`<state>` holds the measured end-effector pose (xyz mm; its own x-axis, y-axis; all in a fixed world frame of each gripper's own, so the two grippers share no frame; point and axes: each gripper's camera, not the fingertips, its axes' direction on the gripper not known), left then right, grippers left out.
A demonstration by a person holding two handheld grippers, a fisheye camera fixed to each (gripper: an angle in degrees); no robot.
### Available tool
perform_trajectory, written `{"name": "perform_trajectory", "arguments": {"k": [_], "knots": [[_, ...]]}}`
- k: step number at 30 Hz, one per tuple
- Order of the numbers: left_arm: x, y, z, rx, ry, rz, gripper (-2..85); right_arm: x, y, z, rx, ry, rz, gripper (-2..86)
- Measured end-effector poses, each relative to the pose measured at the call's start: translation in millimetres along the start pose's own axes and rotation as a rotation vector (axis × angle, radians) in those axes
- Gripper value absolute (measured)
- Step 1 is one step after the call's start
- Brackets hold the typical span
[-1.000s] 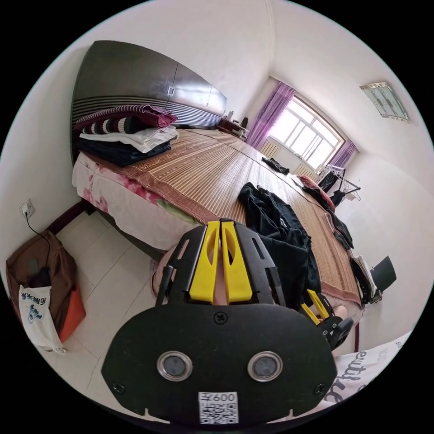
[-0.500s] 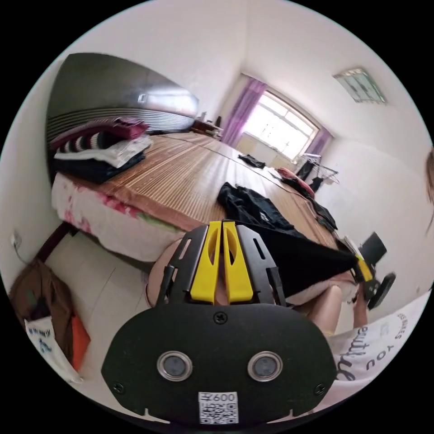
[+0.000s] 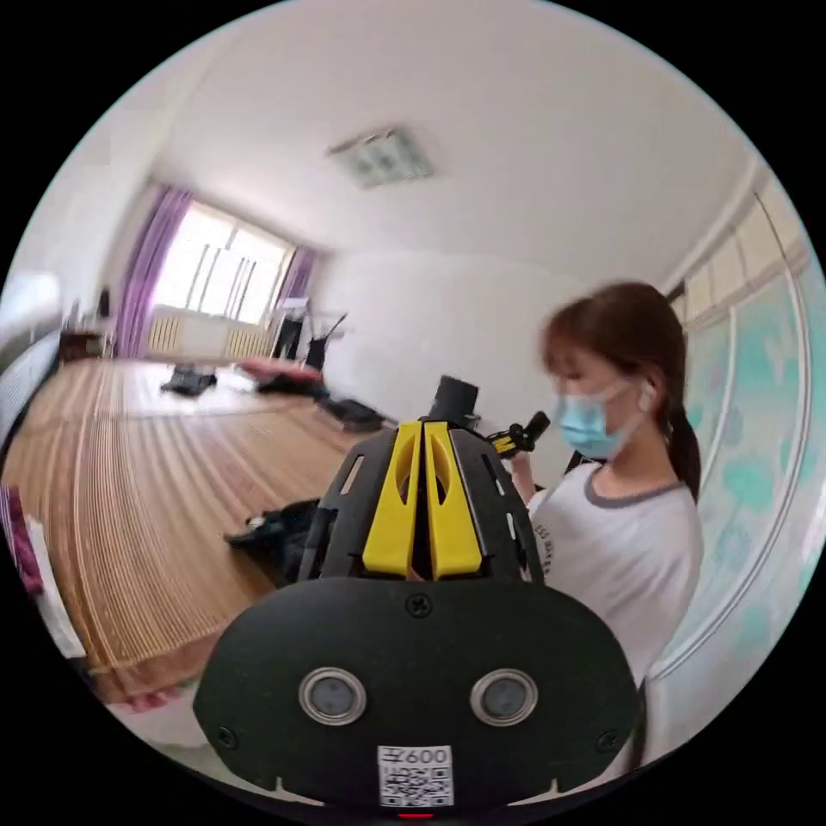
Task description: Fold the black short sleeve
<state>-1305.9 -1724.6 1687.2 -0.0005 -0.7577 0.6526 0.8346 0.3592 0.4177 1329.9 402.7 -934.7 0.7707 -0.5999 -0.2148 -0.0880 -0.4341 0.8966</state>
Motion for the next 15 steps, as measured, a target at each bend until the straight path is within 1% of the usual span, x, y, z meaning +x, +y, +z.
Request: {"name": "perform_trajectory", "arguments": {"k": [1,2,3,4,5,6,7,8,9,10,11,12,13,14,15], "knots": [[-41.9,-4.5,38.7,-0.111,-0.108,-0.064,0.9,55.0,-20.8,64.1,-0.058,-0.023,0.169,-0.8],[-88.0,-8.0,83.2,-0.229,-0.282,-0.141,0.9,115.3,-41.5,138.6,-0.113,-0.041,0.356,-0.8],[-110.8,-9.8,107.3,-0.290,-0.367,-0.176,0.8,144.8,-51.2,176.7,-0.119,-0.041,0.458,-0.8],[-150.6,-15.7,156.8,-0.390,-0.488,-0.205,0.8,194.9,-72.3,250.5,-0.100,-0.034,0.616,-0.8],[-179.7,-27.2,202.5,-0.426,-0.571,-0.184,0.8,231.5,-105.7,313.9,-0.072,0.010,0.649,-0.9],[-188.9,-35.6,222.0,-0.417,-0.620,-0.166,0.8,249.2,-123.6,336.2,-0.054,0.043,0.680,-0.9],[-195.0,-57.0,245.6,-0.301,-0.686,-0.138,0.7,284.2,-163.4,362.0,0.046,0.097,0.775,-0.9],[-188.2,-82.8,249.8,-0.085,-0.696,-0.141,0.7,306.1,-208.8,363.6,0.225,0.120,0.820,-0.8],[-179.2,-94.2,246.6,0.047,-0.685,-0.151,0.7,310.3,-233.3,359.5,0.319,0.140,0.815,-0.8],[-152.0,-111.8,241.3,0.298,-0.644,-0.126,0.7,302.8,-285.5,350.9,0.484,0.216,0.745,-0.8],[-111.2,-123.7,246.1,0.481,-0.625,0.055,0.7,278.0,-337.5,349.7,0.591,0.350,0.621,-0.8],[-88.3,-125.7,251.5,0.554,-0.640,0.176,0.7,260.9,-363.9,354.5,0.617,0.440,0.545,-0.8],[-48.6,-122.9,267.0,0.659,-0.703,0.380,0.7,225.4,-411.7,375.8,0.632,0.615,0.409,-0.8],[-22.4,-114.4,286.4,0.721,-0.749,0.526,0.7,198.7,-451.9,411.0,0.615,0.729,0.329,-0.8],[-15.7,-110.2,296.4,0.725,-0.752,0.569,0.7,189.5,-470.2,432.5,0.588,0.752,0.302,-0.8]]}}
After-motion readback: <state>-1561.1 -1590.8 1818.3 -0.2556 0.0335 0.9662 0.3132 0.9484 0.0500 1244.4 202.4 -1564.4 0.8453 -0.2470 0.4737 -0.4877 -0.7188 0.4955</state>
